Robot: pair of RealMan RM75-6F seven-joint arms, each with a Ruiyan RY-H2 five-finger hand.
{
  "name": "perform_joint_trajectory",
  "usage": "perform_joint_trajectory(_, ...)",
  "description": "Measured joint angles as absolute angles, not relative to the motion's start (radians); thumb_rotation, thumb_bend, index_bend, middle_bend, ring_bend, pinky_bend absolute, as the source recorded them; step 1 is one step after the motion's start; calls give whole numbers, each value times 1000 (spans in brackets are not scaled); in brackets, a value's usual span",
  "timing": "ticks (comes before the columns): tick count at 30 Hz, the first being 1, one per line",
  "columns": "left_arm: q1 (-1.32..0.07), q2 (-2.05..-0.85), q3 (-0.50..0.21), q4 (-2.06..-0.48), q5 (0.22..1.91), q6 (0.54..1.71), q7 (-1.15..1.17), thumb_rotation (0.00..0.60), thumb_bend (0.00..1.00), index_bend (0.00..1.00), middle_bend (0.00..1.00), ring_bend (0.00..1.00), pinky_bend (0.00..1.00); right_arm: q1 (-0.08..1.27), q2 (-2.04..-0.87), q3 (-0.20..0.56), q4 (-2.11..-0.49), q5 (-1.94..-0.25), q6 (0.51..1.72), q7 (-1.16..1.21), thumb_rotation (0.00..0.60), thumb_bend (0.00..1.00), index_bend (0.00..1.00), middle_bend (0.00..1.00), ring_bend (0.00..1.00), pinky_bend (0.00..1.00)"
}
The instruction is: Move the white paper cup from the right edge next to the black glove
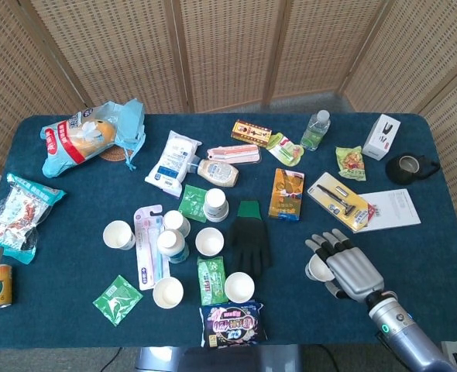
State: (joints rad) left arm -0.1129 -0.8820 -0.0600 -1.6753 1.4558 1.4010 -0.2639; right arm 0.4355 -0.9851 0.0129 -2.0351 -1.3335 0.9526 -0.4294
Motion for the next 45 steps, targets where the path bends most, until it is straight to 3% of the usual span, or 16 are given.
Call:
perform_joint_trajectory(11,-110,-893,-56,-1659,1461,1405,-281,600,420,0,59,62,15,484,-1016,-18,-2073,-1183,929,-600,592,397,0,0,0,27)
perform_joint_trajectory(23,-106,-901,-54,-1649,1454,1407,-286,600,420,0,60,62,15,526,-1053,-31,-2044,-1115,926,-628,597,398,0,0,0,46)
perform_joint_trajectory(29,-103,-904,-55,-1644,1445,1407,-288,600,420,0,59,62,15,541,-1087,-21,-1999,-1102,924,-597,600,412,23,0,0,238)
perform_joint_trajectory(34,-97,-904,-55,-1644,1438,1413,-286,600,420,0,59,62,16,547,-1109,-13,-1958,-1122,921,-546,600,445,246,104,64,473)
perform_joint_trajectory(39,-95,-904,-55,-1645,1439,1415,-282,600,420,0,59,62,15,550,-1122,-8,-1919,-1149,915,-484,600,451,319,160,127,536)
perform_joint_trajectory(45,-96,-904,-57,-1649,1441,1416,-277,600,419,0,59,62,15,549,-1119,-2,-1905,-1174,915,-421,600,445,321,164,135,539)
